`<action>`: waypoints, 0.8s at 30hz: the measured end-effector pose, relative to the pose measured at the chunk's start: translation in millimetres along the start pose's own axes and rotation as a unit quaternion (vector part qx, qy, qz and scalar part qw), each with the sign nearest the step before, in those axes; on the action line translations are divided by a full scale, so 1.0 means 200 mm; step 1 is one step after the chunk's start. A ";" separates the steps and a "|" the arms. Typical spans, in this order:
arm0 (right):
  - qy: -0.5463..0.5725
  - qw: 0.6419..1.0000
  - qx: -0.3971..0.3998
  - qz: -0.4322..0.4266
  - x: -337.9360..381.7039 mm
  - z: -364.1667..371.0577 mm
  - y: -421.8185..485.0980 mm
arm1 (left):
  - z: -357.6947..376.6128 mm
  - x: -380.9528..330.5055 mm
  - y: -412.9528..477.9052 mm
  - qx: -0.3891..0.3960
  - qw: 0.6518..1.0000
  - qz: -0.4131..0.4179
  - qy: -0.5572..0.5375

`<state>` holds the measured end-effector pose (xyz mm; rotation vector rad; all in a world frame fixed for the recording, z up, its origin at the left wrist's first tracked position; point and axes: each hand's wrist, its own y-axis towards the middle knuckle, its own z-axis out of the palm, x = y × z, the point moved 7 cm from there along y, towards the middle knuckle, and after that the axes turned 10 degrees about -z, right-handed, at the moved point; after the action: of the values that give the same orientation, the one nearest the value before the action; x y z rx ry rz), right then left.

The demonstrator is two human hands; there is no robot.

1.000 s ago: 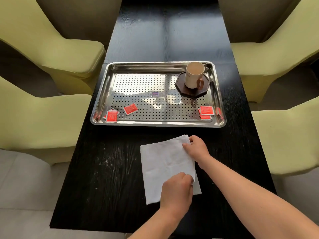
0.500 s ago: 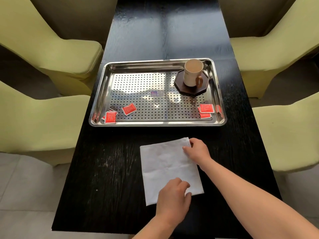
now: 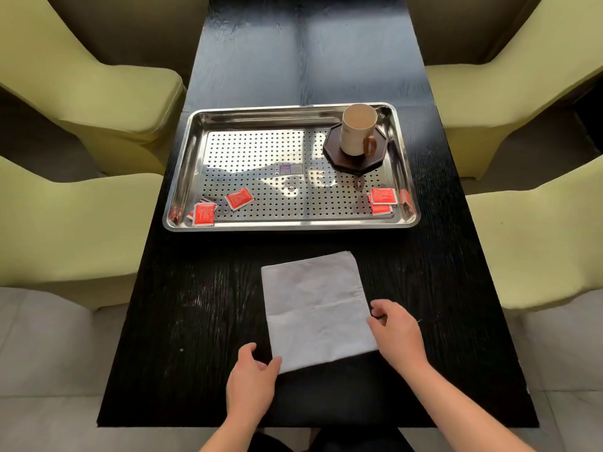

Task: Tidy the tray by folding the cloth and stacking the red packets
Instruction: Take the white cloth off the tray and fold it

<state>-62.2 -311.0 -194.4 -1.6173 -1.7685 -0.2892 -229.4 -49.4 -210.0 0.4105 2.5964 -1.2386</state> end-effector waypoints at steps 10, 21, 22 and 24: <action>-0.083 0.995 0.046 0.008 0.00 0.08 -0.09 | 0.14 0.00 0.06 0.118 0.975 -0.068 -0.174; -0.015 0.995 0.048 0.082 -0.05 0.12 -0.17 | 0.10 0.06 0.08 0.200 0.914 -0.117 -0.332; 0.013 0.994 0.049 0.096 -0.05 0.13 -0.18 | 0.09 0.06 0.09 0.199 0.912 -0.120 -0.339; 0.051 0.990 0.054 0.117 -0.05 0.16 -0.19 | 0.07 0.07 0.09 0.195 0.909 -0.127 -0.347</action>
<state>-109.5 -306.9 -213.8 -1.6805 -1.4760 -0.1602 -235.4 -47.0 -235.7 -0.2848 1.8293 -1.6215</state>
